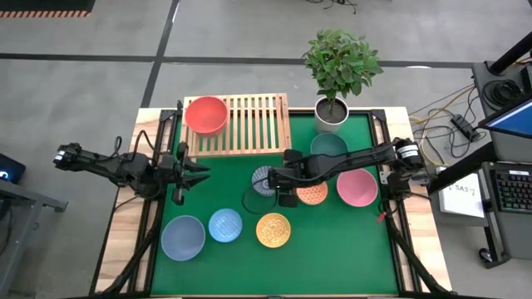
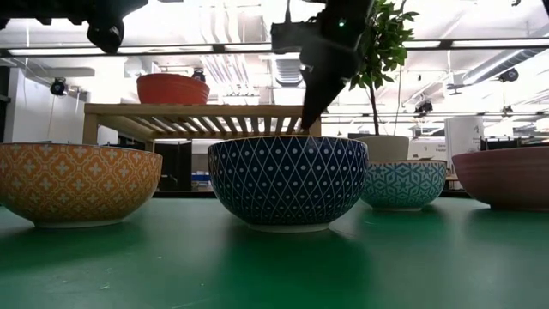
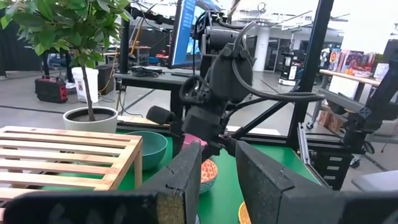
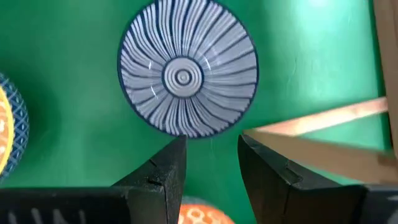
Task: Place and stack bowls onto a shelf
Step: Put the blue and red patterned bowl on the shelf
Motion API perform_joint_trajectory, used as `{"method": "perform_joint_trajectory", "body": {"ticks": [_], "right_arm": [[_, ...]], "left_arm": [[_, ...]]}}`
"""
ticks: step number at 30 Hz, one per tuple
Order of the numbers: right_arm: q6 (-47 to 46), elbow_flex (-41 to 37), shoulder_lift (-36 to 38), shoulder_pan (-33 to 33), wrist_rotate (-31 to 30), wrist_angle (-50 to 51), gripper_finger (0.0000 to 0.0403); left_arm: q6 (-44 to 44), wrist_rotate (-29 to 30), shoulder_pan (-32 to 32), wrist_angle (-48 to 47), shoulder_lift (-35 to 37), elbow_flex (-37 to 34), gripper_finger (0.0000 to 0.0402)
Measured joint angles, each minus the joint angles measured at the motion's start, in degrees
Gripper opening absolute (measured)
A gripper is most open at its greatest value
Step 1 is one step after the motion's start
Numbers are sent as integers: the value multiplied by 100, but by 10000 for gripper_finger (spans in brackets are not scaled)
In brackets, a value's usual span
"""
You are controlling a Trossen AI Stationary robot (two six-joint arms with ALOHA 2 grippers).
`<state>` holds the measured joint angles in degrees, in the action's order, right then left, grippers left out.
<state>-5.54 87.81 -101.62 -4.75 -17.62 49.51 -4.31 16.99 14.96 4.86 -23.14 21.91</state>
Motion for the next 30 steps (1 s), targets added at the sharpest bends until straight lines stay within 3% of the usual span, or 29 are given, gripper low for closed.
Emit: {"method": "perform_joint_trajectory", "body": {"ticks": [18,26,30], "right_arm": [[104,-2,-86,4,1,-2127,134],[630,-2,-86,13,-20,-2176,135],[1129,-2,-86,-128,72,-2165,156]], "left_arm": [[130,48,0,17,2,4,84],[130,48,0,29,4,66,84],[141,48,0,28,7,66,84]]}}
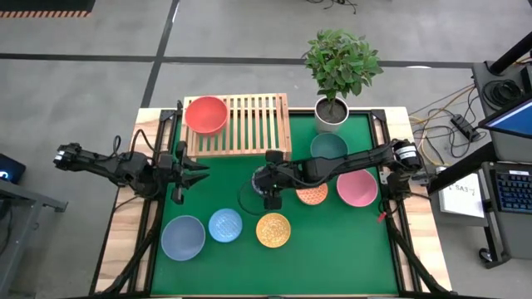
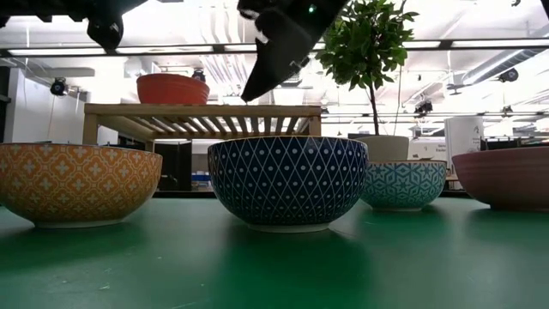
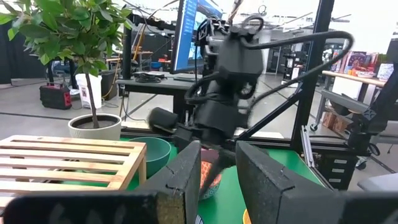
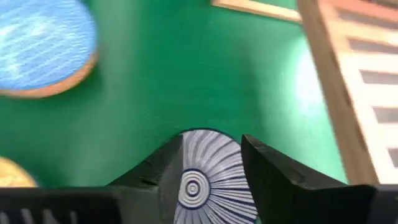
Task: Place and stack bowls onto a shelf
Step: Put the blue and red patterned bowl on the shelf
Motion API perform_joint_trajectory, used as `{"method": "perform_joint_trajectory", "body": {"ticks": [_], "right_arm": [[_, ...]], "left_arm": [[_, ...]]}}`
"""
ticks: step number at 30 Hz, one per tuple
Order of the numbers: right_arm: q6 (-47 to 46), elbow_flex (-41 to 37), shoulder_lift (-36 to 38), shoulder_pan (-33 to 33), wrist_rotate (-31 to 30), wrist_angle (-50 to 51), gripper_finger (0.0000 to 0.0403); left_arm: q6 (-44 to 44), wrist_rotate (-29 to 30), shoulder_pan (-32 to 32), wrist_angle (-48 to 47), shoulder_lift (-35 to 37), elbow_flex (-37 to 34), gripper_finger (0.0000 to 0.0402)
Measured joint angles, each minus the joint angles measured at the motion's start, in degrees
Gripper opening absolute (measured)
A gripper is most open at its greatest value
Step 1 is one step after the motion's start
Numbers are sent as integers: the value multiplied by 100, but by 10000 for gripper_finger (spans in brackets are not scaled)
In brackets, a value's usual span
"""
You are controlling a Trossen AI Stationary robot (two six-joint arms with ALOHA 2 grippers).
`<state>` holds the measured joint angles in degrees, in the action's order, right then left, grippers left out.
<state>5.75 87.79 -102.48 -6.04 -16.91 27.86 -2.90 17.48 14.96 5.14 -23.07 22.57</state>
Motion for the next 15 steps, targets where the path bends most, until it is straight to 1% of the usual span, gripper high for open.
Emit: {"method": "perform_joint_trajectory", "body": {"ticks": [4,7,10,15], "right_arm": [[85,0,-59,-214,47,112,209],[-8,0,-292,-377,24,188,242],[-183,-3,-595,-460,-73,222,249],[-591,-4,-839,-347,-118,210,234]], "left_arm": [[90,0,0,-2,0,0,84],[94,0,0,-2,0,0,84],[137,0,0,-2,0,0,84],[140,0,0,-6,-2,2,84]]}}
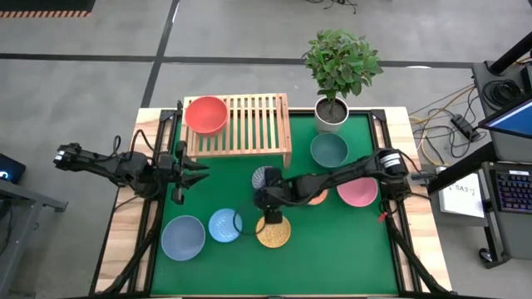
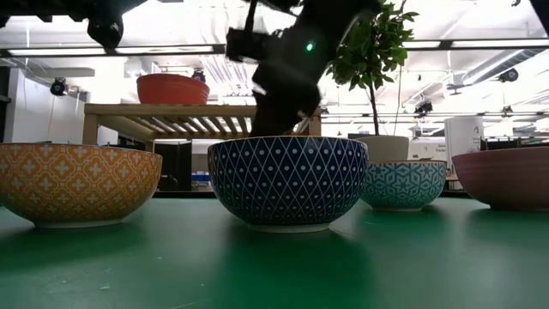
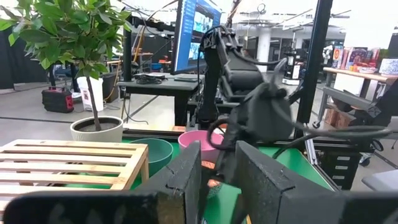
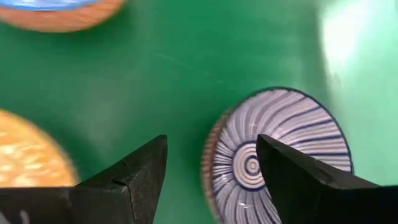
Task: Place and stack bowls onto a shelf
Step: Put the blue and red patterned bowl on the shelf
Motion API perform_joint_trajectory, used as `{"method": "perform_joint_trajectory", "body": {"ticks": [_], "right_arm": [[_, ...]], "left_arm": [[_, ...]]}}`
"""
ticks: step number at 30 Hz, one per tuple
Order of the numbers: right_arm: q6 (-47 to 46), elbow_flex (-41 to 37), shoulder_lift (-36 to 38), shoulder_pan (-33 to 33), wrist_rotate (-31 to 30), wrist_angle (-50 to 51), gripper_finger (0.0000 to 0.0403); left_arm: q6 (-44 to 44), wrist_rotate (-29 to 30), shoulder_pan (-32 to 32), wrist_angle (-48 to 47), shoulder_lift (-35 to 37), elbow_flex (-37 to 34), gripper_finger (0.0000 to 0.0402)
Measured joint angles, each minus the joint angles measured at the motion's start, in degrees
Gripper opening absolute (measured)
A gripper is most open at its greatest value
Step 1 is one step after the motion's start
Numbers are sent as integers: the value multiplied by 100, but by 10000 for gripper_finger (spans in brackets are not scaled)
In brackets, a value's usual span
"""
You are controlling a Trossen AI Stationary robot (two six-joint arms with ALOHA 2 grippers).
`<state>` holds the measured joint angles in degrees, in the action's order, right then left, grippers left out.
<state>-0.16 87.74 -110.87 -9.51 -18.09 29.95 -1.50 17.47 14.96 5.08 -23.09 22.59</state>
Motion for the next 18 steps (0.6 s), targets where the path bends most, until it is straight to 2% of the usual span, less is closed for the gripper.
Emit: {"method": "perform_joint_trajectory", "body": {"ticks": [12,18], "right_arm": [[-302,0,-257,276,353,22,168],[-276,0,-365,263,376,176,92]], "left_arm": [[68,0,0,-2,0,0,84],[78,0,0,-1,-4,0,84]]}}
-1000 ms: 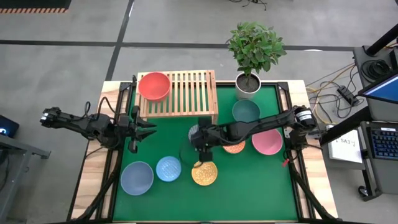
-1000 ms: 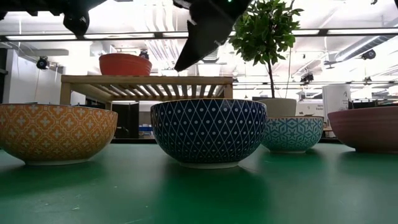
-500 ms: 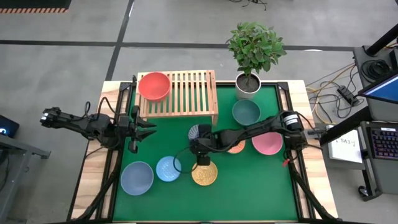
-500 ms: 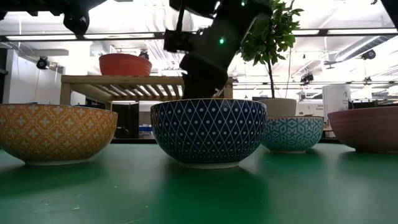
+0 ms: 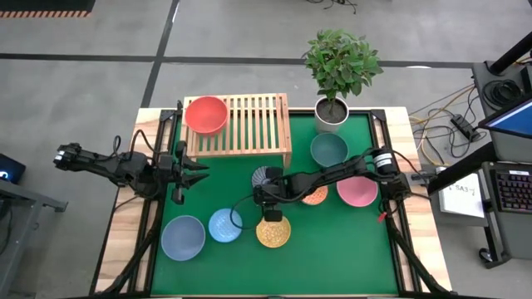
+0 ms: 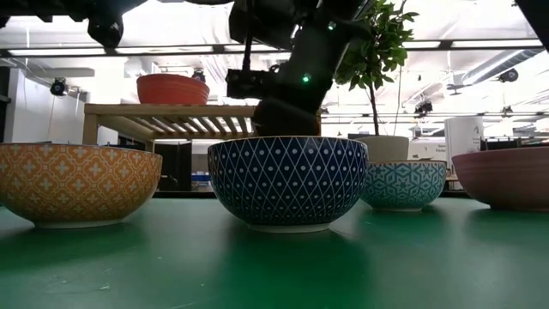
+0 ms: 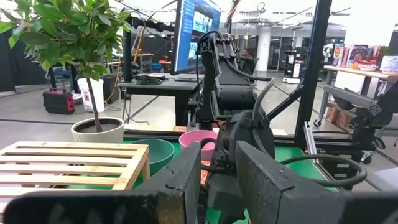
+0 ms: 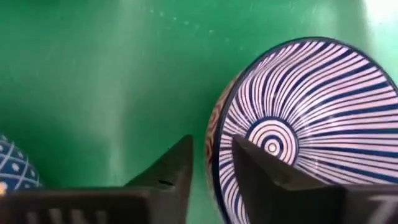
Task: Place and stack bowls onto a shelf
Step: Put the blue and red patterned bowl on the shelf
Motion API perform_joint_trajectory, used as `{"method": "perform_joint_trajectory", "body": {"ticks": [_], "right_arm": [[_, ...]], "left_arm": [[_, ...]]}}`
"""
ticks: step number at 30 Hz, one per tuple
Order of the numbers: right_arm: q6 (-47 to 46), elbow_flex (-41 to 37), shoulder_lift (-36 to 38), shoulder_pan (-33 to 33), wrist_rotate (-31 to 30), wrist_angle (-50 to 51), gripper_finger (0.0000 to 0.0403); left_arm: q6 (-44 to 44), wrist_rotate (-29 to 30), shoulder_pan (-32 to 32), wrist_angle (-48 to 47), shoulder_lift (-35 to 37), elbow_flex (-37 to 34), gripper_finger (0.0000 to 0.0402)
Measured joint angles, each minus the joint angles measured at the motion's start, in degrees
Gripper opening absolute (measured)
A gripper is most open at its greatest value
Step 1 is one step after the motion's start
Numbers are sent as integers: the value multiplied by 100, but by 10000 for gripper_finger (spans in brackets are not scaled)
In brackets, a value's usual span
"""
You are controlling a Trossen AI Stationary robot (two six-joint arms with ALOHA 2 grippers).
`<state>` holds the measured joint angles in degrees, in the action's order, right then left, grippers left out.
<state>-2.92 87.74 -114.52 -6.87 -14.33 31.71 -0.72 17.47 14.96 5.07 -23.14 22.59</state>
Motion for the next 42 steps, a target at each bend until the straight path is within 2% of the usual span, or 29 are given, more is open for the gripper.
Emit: {"method": "perform_joint_trajectory", "body": {"ticks": [3,5,7,12,15,17,20,22,25,30,39,42], "right_arm": [[0,0,73,2,71,7,38],[-12,0,156,2,185,22,19],[5,41,248,-11,186,105,16],[323,337,419,-102,702,463,15],[732,575,570,-204,1293,634,14],[897,816,627,-274,1635,608,14],[1123,1316,659,-367,1745,817,14],[1335,1683,660,-410,1507,909,13],[1635,2276,660,-398,842,1184,13],[1990,2972,660,-72,-148,1541,13],[1827,3134,660,1334,-208,1877,13],[1748,3052,658,1833,123,1860,13]], "left_arm": [[18,-1,-1,0,-1,0,84],[25,0,0,0,-2,0,84],[25,-2,0,-1,-2,0,84],[25,0,0,0,-2,0,84],[25,-2,0,2,-2,0,84],[25,-2,0,1,0,0,84],[25,-2,-2,3,0,0,84],[25,-2,0,3,0,0,84],[25,-2,-1,3,0,0,84],[25,-2,-2,3,2,0,84],[25,-2,-2,3,1,0,84],[25,-2,-2,3,1,0,84]]}}
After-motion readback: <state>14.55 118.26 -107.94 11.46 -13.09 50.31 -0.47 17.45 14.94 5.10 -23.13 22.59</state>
